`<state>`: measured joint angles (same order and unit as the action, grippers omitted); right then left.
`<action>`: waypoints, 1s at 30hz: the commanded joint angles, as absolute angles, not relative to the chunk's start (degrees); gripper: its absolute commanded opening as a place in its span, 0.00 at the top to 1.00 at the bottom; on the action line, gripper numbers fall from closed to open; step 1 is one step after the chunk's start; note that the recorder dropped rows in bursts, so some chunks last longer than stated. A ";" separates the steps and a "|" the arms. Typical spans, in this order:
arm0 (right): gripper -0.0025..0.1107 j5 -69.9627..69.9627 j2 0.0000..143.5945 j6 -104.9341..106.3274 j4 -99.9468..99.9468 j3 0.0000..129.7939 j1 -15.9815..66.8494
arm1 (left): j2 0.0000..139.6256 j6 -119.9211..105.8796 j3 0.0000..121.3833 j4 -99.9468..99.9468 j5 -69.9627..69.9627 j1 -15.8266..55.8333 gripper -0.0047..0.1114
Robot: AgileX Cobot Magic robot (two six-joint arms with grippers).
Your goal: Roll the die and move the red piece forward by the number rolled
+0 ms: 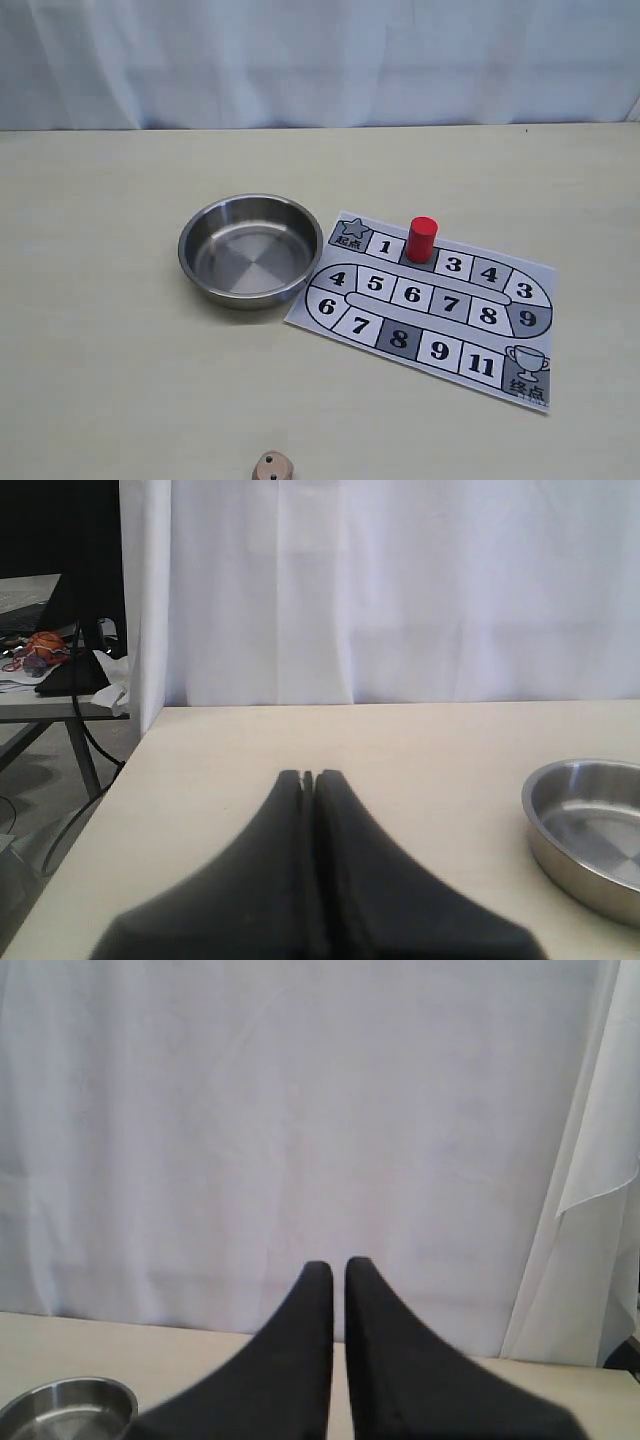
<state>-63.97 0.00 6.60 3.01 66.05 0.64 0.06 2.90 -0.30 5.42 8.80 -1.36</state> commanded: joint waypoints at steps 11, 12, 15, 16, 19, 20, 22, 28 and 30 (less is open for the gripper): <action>0.94 -43.50 0.00 6.91 2.68 41.27 0.26 | 0.00 3.03 0.00 5.33 8.13 -1.36 0.96; 0.94 -41.25 0.00 6.91 2.68 38.85 0.26 | 0.00 3.03 0.00 5.33 8.13 -1.36 0.96; 0.94 -34.72 0.00 6.91 2.68 31.23 0.26 | 0.00 3.03 0.00 5.33 8.13 -1.36 0.96; 0.94 -32.46 0.00 6.91 2.68 28.64 0.26 | 0.00 3.03 0.00 5.33 8.13 -1.36 0.96; 0.94 -26.89 0.00 6.91 2.68 21.81 0.26 | 0.00 3.03 0.00 5.33 8.25 -1.36 0.96; 0.94 -24.56 0.00 6.91 2.68 19.47 0.26 | 0.00 3.03 0.00 5.33 8.25 -1.36 0.96; 0.94 -19.51 0.00 6.91 2.68 15.58 0.26 | 0.00 3.03 0.00 5.33 8.25 -1.36 0.96; 0.94 -8.62 0.00 6.65 2.77 6.44 0.26 | 0.00 3.03 0.00 5.33 8.25 -1.36 0.96; 0.94 -7.51 0.00 6.41 2.77 4.51 0.26 | 0.00 3.03 0.00 5.33 8.25 -1.36 0.96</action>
